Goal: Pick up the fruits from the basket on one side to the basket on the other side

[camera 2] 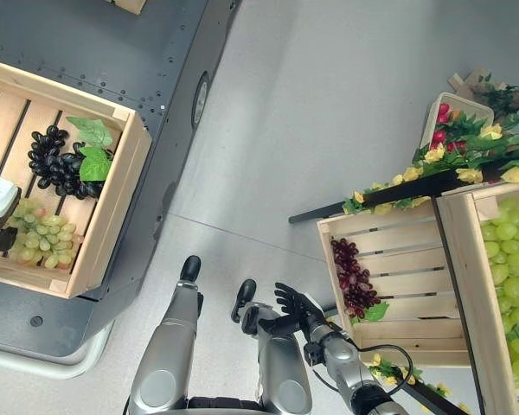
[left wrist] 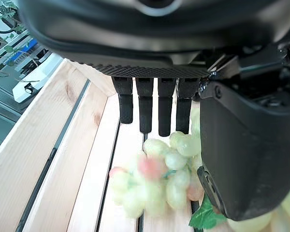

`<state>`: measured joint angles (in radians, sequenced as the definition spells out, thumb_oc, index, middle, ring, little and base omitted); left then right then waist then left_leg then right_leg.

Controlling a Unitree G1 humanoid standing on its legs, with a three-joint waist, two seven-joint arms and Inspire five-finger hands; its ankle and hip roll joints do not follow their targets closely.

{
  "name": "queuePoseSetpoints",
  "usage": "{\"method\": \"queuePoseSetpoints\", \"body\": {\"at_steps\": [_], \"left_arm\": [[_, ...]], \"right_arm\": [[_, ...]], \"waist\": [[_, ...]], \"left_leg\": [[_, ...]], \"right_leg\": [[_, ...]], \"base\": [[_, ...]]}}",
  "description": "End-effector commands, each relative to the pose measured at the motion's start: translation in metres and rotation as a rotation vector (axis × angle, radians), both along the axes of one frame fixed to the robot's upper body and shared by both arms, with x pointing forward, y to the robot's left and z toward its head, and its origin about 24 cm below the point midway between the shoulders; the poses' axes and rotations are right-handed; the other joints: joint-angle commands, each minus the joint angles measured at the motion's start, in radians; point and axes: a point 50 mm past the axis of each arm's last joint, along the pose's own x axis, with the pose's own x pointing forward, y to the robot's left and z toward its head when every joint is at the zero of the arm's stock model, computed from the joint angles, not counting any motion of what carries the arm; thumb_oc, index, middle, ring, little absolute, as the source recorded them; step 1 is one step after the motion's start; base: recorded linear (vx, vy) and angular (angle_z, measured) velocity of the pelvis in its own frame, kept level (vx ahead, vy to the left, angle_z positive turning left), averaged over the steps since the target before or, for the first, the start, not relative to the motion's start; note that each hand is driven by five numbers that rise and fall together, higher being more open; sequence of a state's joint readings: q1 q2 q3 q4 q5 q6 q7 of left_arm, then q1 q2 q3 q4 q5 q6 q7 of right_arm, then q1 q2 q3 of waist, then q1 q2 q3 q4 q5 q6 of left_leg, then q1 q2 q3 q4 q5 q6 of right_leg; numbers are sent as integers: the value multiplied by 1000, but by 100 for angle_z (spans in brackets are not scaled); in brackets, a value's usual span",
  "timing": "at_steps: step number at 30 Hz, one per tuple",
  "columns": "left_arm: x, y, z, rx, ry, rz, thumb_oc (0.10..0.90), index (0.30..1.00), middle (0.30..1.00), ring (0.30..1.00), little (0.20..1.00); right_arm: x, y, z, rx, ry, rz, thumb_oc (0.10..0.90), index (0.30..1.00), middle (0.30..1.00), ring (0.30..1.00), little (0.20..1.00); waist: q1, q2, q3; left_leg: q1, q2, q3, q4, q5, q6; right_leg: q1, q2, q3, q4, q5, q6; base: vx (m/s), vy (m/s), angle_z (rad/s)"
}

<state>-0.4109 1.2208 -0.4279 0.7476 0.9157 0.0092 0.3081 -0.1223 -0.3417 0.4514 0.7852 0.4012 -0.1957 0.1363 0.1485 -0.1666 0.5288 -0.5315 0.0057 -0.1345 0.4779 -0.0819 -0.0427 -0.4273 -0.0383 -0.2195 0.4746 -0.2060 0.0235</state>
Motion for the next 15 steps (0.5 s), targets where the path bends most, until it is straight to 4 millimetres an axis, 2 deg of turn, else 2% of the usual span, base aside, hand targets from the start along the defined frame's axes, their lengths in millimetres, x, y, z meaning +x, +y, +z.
{"method": "queuePoseSetpoints", "body": {"at_steps": [1,14,15], "left_arm": [[3,5,16,-54,-121,57,800,900,900,900,900],[-4,5,-7,-116,-180,78,800,900,900,900,900],[-4,4,-11,-117,-172,70,684,726,726,726,726]], "right_arm": [[2,-13,9,0,-53,-12,800,900,900,900,900],[2,-14,10,-2,-58,-26,800,900,900,900,900],[1,-15,10,-5,-57,-28,800,900,900,900,900]], "waist": [[-15,34,-9],[-11,33,-9],[-12,33,-9]], "left_leg": [[14,-70,92,-101,46,63],[6,-71,85,-87,44,61],[3,-71,85,-83,43,59]], "right_leg": [[43,44,-22,-39,57,-20],[39,48,-29,-16,39,-31],[39,48,-30,-14,39,-32]], "base": [[0,0,0],[0,0,0],[0,0,0]]}}
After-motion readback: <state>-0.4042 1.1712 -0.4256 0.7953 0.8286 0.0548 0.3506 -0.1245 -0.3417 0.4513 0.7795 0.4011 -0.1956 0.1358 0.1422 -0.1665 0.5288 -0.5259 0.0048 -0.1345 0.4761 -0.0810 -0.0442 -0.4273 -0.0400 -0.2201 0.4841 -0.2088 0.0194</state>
